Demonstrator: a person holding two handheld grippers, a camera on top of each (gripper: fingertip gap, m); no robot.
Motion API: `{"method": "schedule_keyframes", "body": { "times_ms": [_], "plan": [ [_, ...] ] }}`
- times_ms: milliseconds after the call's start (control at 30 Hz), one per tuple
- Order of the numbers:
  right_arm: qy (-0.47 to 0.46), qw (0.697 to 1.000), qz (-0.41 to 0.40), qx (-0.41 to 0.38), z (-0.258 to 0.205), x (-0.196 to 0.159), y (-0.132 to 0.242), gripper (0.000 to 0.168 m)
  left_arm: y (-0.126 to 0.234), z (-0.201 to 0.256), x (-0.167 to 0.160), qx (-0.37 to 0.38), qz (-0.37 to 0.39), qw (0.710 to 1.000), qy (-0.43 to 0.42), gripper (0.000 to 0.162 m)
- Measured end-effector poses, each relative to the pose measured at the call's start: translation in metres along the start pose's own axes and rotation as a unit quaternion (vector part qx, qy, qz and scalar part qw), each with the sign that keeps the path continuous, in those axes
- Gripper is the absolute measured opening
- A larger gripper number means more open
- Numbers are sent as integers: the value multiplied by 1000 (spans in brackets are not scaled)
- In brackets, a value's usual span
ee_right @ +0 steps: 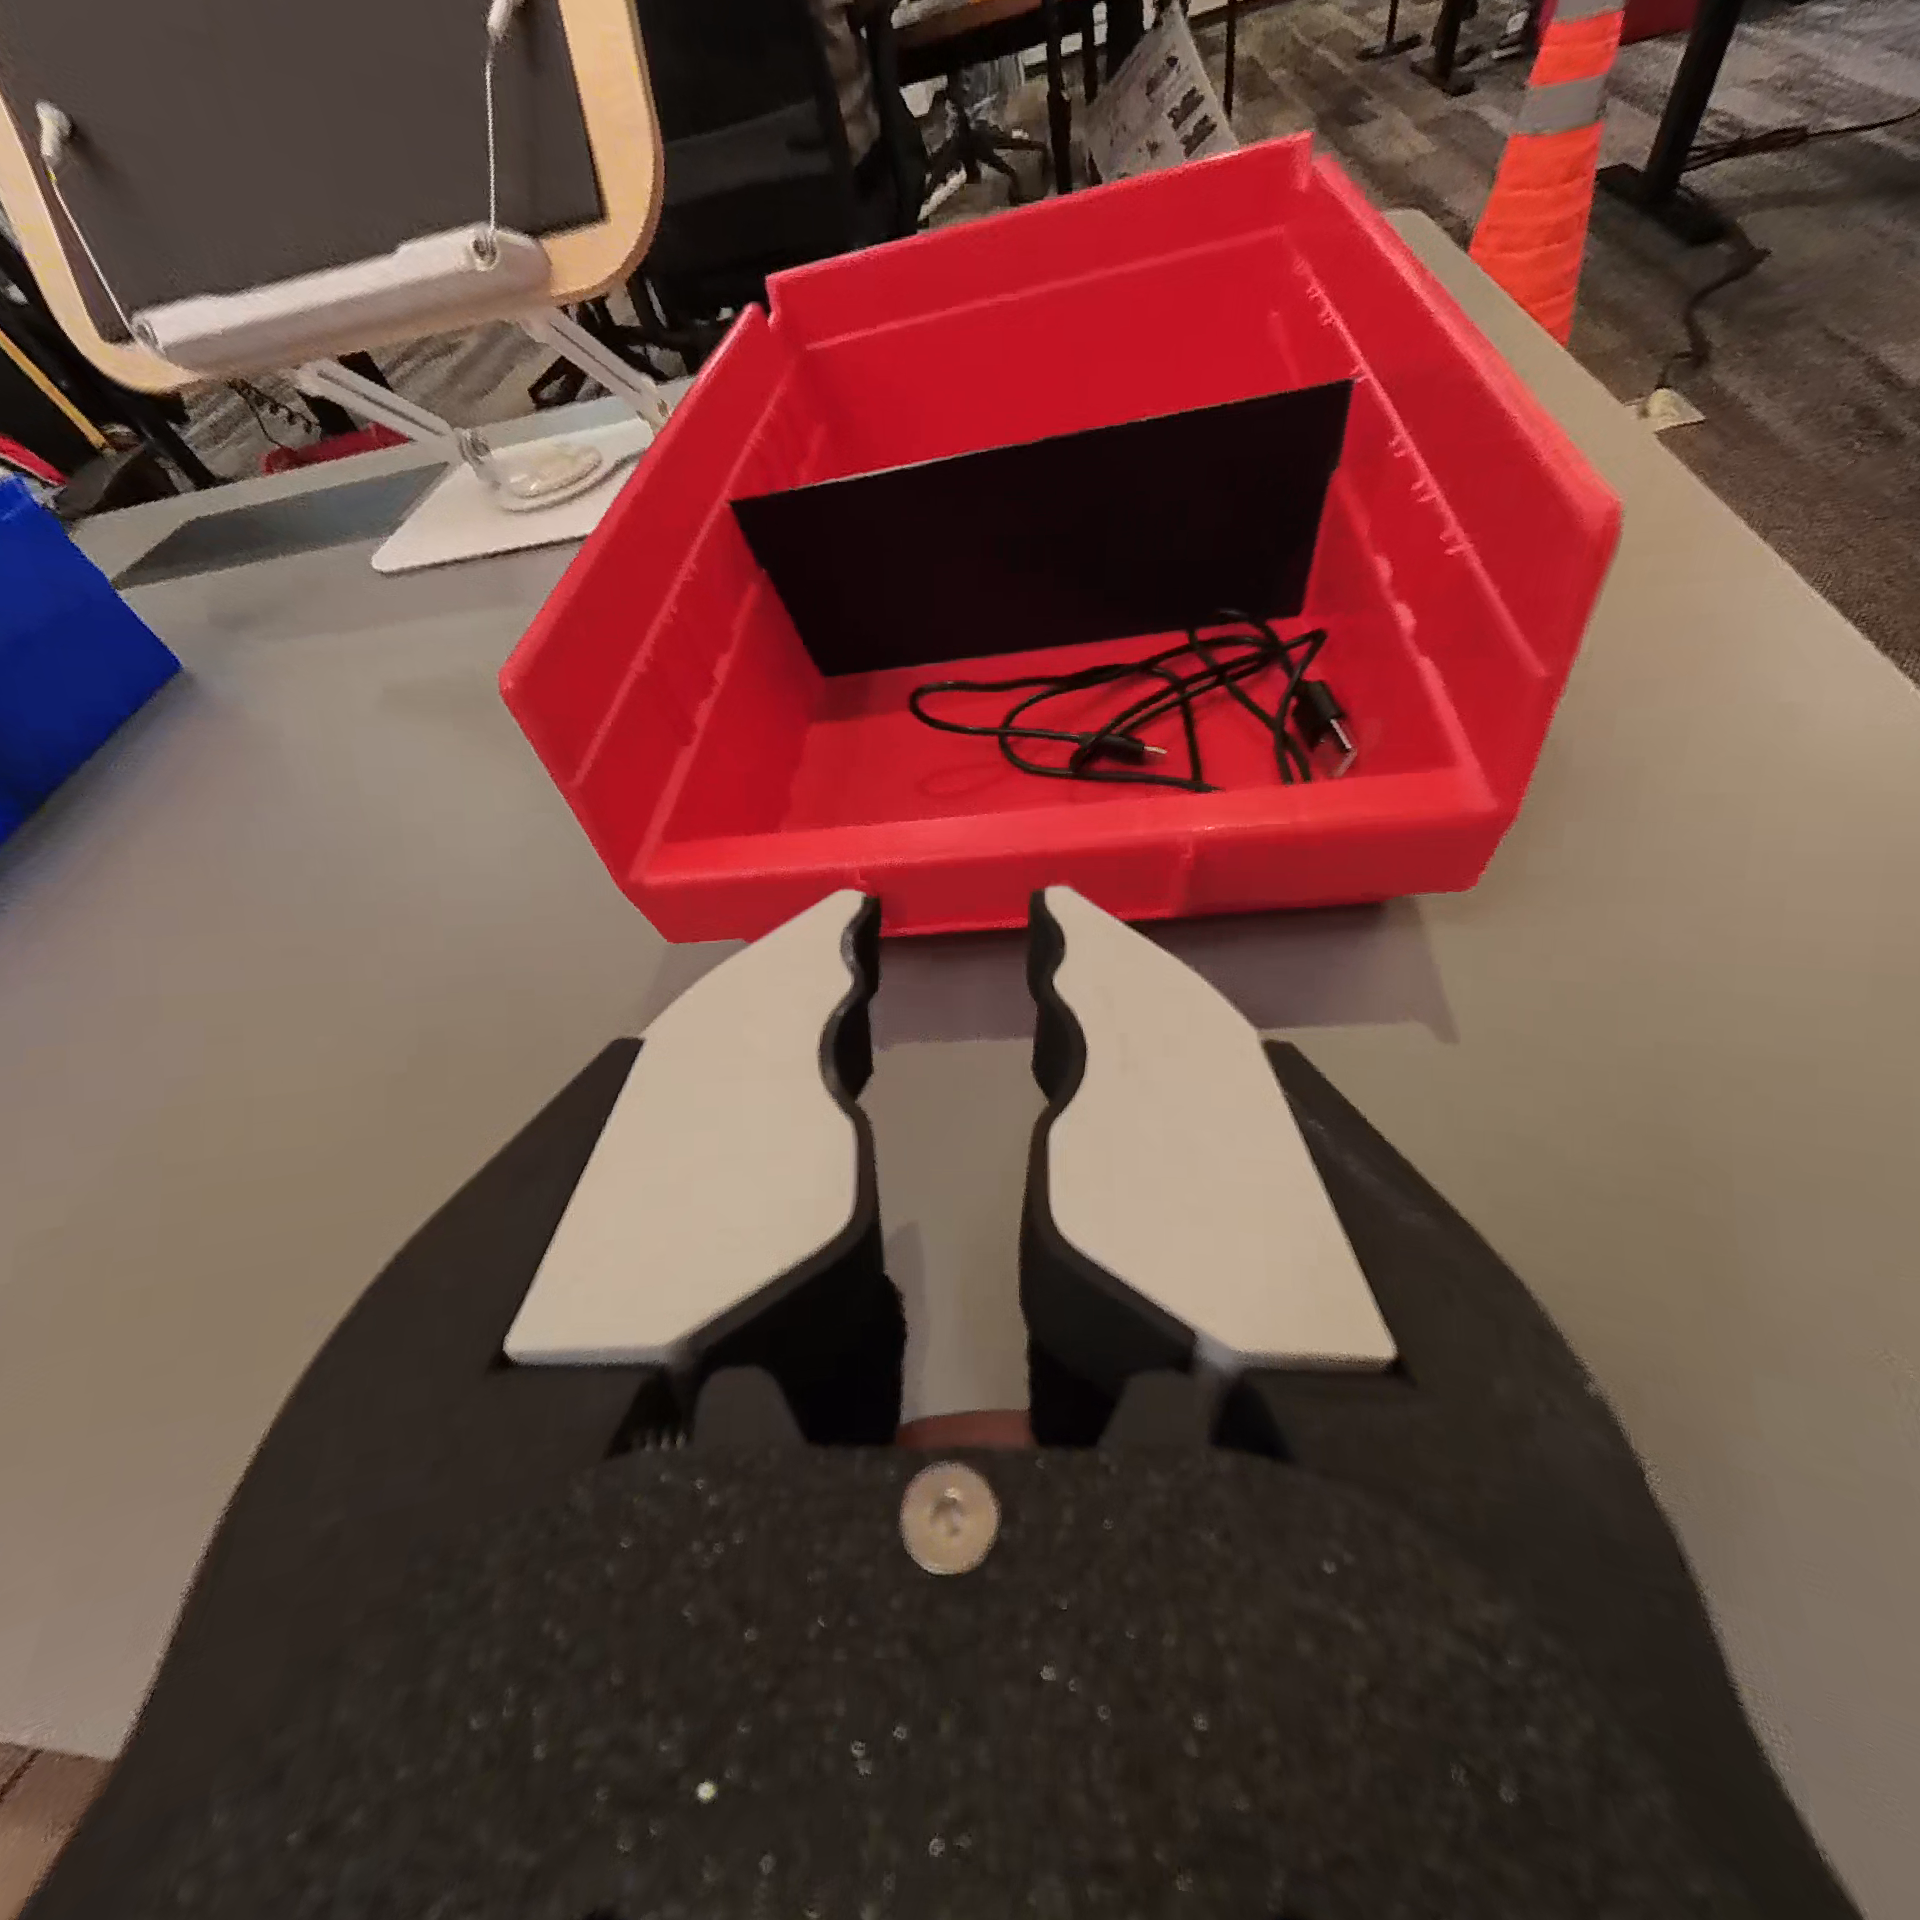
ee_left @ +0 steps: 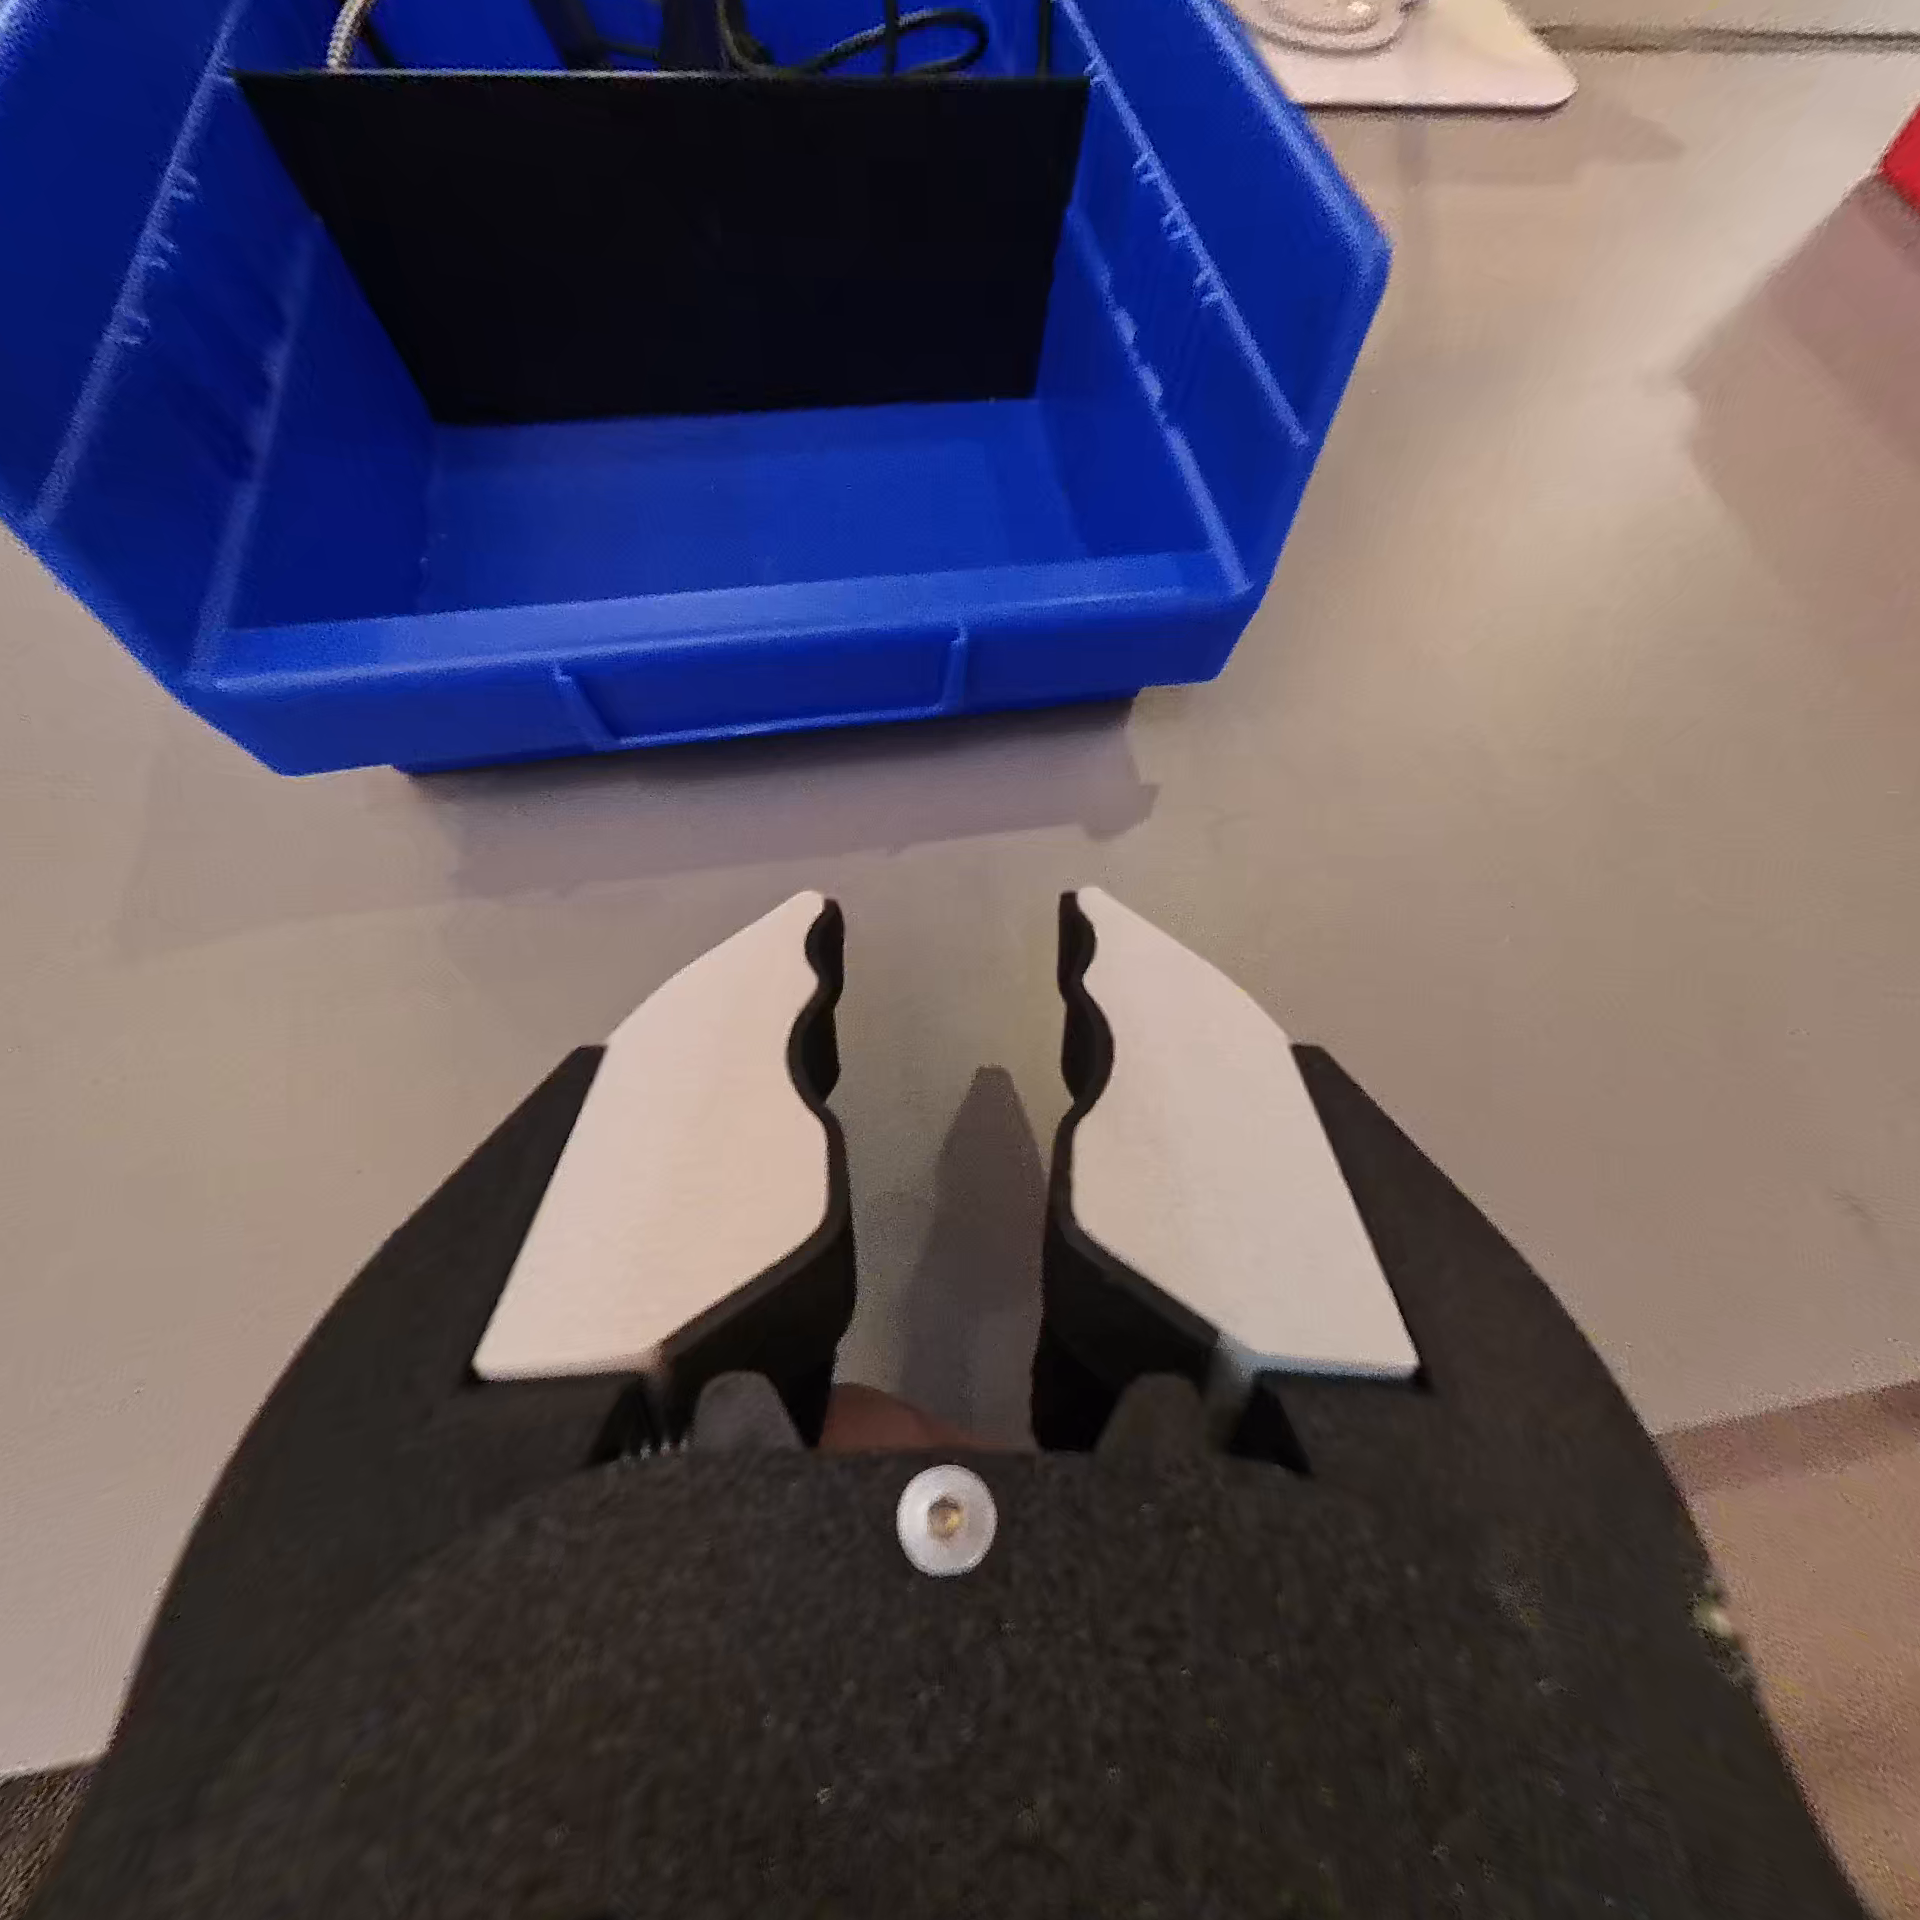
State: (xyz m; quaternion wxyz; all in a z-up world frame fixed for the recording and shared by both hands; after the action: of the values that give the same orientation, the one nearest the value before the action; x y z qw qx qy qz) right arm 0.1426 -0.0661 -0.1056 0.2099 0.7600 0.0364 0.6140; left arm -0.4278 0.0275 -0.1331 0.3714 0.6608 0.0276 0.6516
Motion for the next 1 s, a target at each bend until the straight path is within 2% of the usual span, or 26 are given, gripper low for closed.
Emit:
{"method": "schedule_keyframes", "body": {
  "times_ms": [133, 267, 500, 667, 867, 1000],
  "plan": [
    [49, 999, -14, -10, -7, -6, -7, 26, 2, 6, 1, -22, 7, 999, 23, 42],
    [57, 998, -20, -12, -8, -10, -6, 26, -4, 7, 6, -39, 17, 999, 25, 44],
    [28, 999, -24, -9, 0, -9, -9, 26, -18, 21, 18, -77, 33, 996, 5, 44],
    [-9, 999, -36, 16, -1, -11, -11, 26, -19, 23, 13, -62, 19, 998, -29, 45],
    [-6, 999, -37, 30, -7, -13, -8, 26, -16, 22, 13, -55, 21, 998, -38, 44],
    [-11, 998, -40, 40, -10, -14, -6, 26, -8, 24, 23, -71, 50, 995, -43, 44]
  ]
}}
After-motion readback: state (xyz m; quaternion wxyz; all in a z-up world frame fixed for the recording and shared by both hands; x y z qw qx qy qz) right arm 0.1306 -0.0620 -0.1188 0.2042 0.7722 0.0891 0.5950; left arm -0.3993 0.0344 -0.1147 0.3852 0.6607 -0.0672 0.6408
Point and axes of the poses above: each gripper's, where its closed fingertips meet, y back along the fingers, x out of its top, z = x × y across the jaws, the point moved 4 cm from there along y, back along the fingers, and after that the axes turned 8 degrees about -x, right-handed, at the moved point
